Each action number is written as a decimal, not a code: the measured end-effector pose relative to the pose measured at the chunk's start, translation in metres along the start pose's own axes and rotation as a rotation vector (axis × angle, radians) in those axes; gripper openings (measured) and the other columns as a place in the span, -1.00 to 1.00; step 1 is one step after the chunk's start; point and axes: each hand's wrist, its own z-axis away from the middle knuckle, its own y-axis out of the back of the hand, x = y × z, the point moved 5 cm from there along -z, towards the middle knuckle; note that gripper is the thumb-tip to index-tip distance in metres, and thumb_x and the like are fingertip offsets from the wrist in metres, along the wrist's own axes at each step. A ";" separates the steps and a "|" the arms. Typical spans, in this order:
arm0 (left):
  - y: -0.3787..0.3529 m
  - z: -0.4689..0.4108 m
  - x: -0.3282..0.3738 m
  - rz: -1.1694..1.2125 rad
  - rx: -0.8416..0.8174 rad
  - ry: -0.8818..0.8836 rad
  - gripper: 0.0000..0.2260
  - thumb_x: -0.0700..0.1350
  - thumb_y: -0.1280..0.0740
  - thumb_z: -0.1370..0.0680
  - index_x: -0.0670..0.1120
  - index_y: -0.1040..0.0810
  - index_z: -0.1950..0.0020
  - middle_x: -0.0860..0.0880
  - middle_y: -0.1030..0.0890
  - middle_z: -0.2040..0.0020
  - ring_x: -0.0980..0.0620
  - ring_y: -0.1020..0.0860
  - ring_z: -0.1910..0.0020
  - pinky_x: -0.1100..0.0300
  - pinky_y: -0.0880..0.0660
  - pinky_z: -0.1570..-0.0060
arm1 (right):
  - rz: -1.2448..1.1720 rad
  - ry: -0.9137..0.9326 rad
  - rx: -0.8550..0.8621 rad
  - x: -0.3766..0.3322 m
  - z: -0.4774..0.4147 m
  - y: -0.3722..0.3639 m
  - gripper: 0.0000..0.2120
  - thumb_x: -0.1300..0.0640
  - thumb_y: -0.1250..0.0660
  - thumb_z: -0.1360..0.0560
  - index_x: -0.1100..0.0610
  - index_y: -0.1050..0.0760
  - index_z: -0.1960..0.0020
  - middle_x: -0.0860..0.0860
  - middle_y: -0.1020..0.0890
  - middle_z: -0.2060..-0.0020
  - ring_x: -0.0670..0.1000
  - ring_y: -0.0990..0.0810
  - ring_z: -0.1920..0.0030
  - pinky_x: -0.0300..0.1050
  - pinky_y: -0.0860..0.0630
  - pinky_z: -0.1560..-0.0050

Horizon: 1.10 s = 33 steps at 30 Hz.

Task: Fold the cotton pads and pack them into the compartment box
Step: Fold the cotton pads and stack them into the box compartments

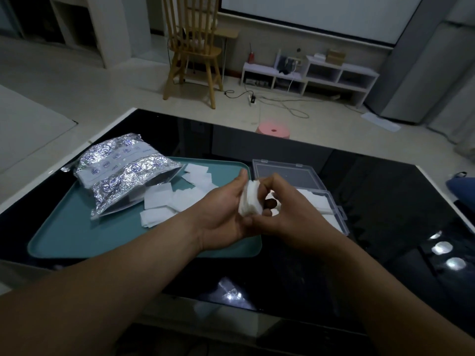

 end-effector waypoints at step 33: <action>-0.034 -0.070 -0.030 -0.353 0.471 -0.241 -0.69 -0.14 -0.16 -0.61 -0.18 -0.56 -0.26 -0.20 -0.65 -0.05 -0.13 -0.63 -0.02 -0.11 -0.62 -0.04 | 0.144 -0.259 0.364 0.057 0.021 0.048 -0.94 0.04 -0.36 -0.61 -0.01 -0.50 -0.01 -0.09 -0.62 0.16 -0.11 -0.62 0.12 -0.05 -0.64 0.01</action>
